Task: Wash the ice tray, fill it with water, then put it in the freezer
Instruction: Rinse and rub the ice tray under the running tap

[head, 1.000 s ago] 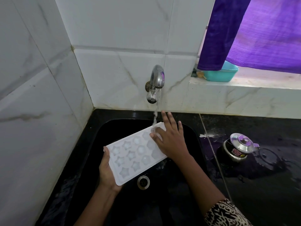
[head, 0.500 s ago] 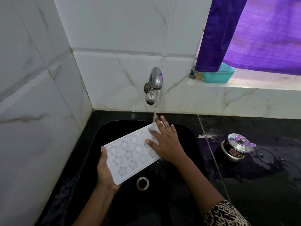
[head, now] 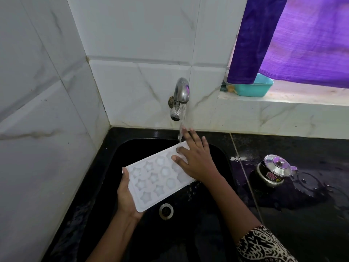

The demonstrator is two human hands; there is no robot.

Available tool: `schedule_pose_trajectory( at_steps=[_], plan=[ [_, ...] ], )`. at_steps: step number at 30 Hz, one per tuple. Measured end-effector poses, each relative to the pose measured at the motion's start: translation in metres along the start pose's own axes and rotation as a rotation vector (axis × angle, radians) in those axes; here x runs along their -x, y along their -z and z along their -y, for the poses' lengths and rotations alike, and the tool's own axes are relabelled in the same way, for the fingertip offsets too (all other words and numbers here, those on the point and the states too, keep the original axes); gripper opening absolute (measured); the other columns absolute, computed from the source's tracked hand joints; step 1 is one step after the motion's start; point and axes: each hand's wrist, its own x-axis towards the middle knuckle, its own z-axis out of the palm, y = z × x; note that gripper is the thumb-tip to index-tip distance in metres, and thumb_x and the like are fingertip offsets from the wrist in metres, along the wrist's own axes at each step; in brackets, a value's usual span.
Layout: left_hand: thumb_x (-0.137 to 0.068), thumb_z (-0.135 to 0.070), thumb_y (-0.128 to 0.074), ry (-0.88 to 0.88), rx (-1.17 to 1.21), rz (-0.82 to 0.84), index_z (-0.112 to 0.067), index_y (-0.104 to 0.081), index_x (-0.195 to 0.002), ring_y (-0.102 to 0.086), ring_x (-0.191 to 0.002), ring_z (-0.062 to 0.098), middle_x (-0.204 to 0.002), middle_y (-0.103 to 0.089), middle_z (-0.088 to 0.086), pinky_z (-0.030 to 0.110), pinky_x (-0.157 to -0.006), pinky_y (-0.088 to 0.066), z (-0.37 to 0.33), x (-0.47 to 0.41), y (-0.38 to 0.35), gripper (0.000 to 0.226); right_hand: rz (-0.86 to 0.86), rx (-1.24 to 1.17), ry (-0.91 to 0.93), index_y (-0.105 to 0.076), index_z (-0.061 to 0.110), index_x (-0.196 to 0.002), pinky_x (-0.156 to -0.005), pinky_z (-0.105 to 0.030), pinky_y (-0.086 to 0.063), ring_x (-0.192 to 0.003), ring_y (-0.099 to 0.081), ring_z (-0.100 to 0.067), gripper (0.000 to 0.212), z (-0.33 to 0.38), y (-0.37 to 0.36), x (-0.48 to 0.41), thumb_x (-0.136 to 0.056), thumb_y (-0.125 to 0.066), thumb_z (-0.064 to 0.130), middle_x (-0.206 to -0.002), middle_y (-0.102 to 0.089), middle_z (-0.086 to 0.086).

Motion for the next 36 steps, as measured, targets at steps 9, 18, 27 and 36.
schedule_pose_trajectory(
  at_steps=[9,18,27,36],
  plan=[
    [-0.065,-0.067,-0.071,-0.053,-0.147,-0.085,-0.012,-0.07,-0.116,-0.066,-0.105,0.036,-0.125,-0.063,0.018,0.046,-0.071,-0.058,-0.001,0.01,-0.014,0.074,-0.018,0.049,-0.002,-0.064,0.031,-0.108,-0.115,-0.054,-0.001,-0.146,0.006,-0.018,0.064,-0.008,0.0,0.0,-0.087,-0.013,0.062,-0.16,-0.003,0.001],
    [-0.077,-0.07,-0.053,-0.157,-0.112,-0.167,-0.015,-0.073,-0.111,-0.065,-0.107,0.036,-0.125,-0.063,0.018,0.045,-0.073,-0.058,0.015,0.014,-0.026,0.068,0.023,-0.206,-0.093,-0.058,0.029,-0.125,-0.115,-0.049,-0.001,-0.145,0.014,-0.013,0.063,0.006,-0.002,0.004,-0.087,-0.021,0.063,-0.16,0.002,0.003],
    [-0.092,-0.065,-0.025,-0.17,-0.095,-0.163,-0.016,-0.077,-0.1,-0.069,-0.099,0.033,-0.118,-0.067,0.017,0.043,-0.068,-0.059,0.025,0.017,-0.033,0.072,-0.107,0.021,0.024,-0.065,0.03,-0.108,-0.113,-0.054,-0.001,-0.147,0.0,-0.021,0.06,-0.011,0.002,0.002,-0.088,-0.018,0.062,-0.159,-0.011,-0.005],
    [-0.092,-0.064,-0.025,-0.208,-0.11,-0.192,-0.017,-0.078,-0.097,-0.069,-0.098,0.032,-0.115,-0.069,0.016,0.042,-0.067,-0.059,0.041,0.025,-0.037,0.071,0.071,-0.142,-0.065,-0.059,0.023,-0.121,-0.113,-0.051,0.007,-0.144,0.019,-0.015,0.052,0.003,0.003,0.01,-0.094,-0.032,0.058,-0.16,0.008,0.0]
  ],
)
